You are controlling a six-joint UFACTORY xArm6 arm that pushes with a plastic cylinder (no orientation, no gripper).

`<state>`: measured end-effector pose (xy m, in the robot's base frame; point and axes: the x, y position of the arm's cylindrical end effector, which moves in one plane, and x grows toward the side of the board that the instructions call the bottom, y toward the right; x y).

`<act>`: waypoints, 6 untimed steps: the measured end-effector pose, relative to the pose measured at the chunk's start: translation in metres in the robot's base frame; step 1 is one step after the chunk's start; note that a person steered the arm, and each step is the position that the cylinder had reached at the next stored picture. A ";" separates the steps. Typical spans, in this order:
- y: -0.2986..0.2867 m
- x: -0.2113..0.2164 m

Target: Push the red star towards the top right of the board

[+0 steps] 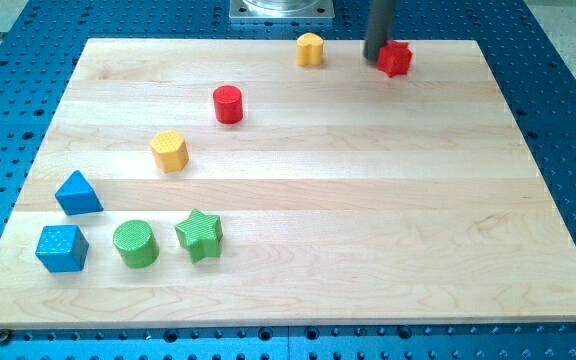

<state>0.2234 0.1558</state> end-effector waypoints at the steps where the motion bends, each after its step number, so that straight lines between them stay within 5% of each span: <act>1: -0.056 0.026; 2: -0.048 0.069; 4: 0.006 0.032; 6: -0.068 -0.023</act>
